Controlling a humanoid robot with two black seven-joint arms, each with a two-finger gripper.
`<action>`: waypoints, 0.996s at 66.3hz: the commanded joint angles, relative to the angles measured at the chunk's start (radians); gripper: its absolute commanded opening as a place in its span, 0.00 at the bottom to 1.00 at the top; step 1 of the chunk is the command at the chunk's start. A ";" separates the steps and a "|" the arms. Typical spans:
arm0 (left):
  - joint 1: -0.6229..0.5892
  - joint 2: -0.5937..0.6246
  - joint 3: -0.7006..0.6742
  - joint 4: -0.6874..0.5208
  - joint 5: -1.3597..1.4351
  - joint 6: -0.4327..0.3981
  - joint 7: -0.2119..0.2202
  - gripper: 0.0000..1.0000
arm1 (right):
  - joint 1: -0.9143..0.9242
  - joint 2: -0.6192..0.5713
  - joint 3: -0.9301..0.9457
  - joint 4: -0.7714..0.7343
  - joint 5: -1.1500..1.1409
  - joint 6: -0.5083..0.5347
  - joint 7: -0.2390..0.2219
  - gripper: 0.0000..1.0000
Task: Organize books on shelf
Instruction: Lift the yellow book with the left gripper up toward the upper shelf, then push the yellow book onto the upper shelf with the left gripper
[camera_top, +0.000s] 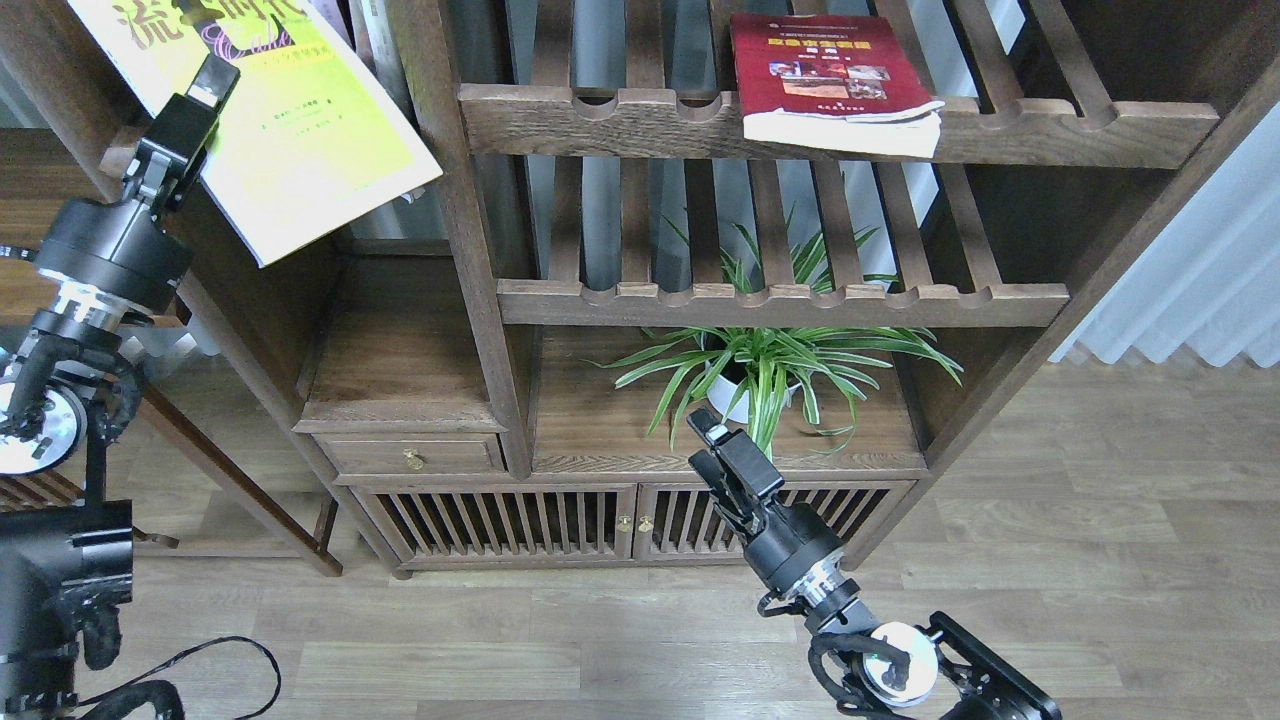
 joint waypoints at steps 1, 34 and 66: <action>-0.010 0.000 -0.010 0.003 0.002 0.000 0.000 0.00 | -0.001 0.000 -0.001 0.000 0.001 0.000 0.000 0.99; -0.046 0.061 -0.053 0.014 0.002 0.000 -0.001 0.00 | 0.001 0.000 -0.001 0.000 -0.001 0.000 0.000 0.99; -0.193 0.113 0.004 0.080 0.082 0.000 -0.011 0.00 | 0.002 0.000 -0.004 0.000 -0.001 0.000 0.000 0.99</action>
